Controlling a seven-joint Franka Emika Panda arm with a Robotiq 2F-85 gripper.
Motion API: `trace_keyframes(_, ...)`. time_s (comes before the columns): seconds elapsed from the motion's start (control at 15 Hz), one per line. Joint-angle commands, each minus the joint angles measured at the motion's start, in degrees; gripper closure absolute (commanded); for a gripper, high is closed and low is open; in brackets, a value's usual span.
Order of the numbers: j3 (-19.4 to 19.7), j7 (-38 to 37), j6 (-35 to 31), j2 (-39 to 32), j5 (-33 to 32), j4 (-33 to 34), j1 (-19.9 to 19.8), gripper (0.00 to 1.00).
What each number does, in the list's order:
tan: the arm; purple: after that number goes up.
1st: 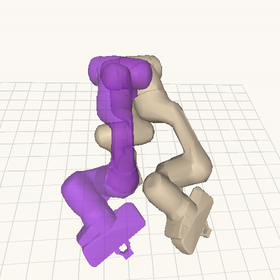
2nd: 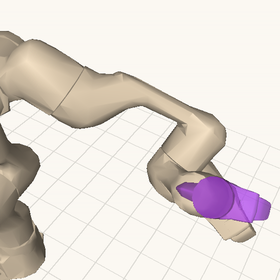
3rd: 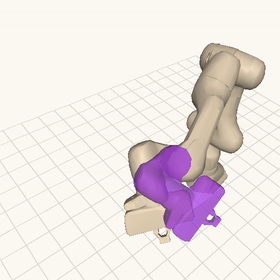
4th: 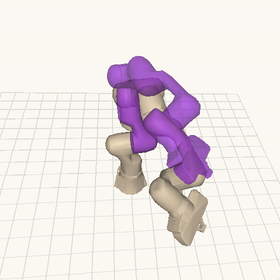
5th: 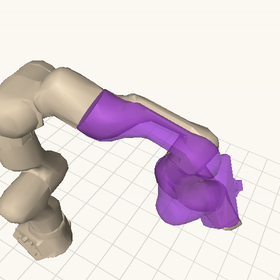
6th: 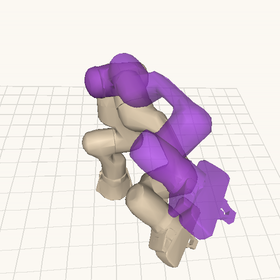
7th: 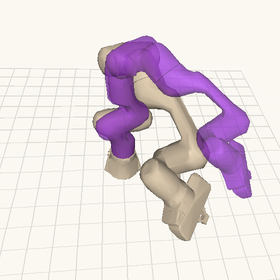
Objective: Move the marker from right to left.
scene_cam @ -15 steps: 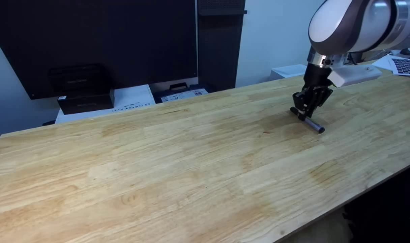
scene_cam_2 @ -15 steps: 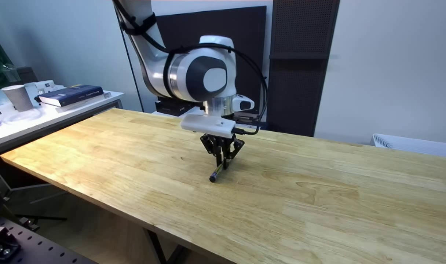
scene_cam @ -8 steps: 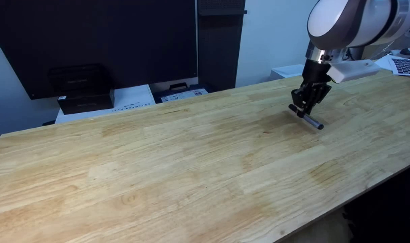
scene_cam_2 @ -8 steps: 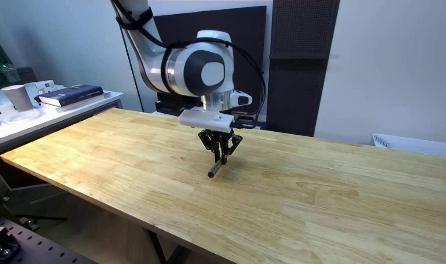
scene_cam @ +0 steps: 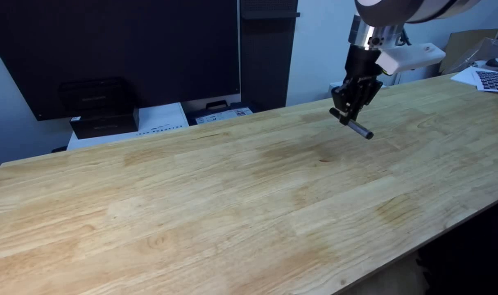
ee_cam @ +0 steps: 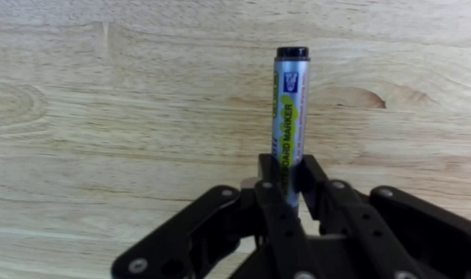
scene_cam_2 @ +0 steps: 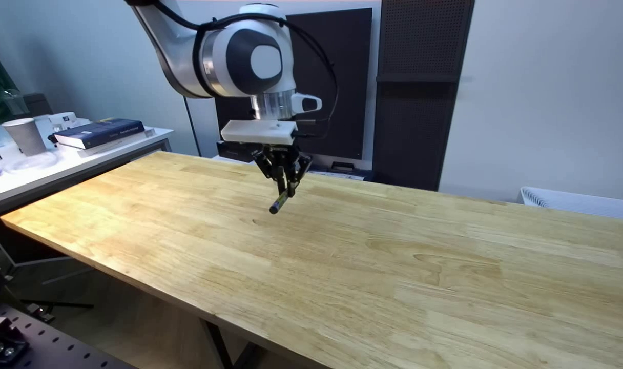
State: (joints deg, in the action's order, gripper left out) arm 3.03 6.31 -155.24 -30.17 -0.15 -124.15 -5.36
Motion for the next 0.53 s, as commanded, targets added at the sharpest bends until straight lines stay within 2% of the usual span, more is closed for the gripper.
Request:
trace_keyframes(0.0,-0.2,-4.9,1.4,-1.3,0.1,1.9,2.8,0.95)
trace_keyframes(0.47,-0.7,-8.6,0.6,-6.5,1.0,3.9,5.3,0.95)
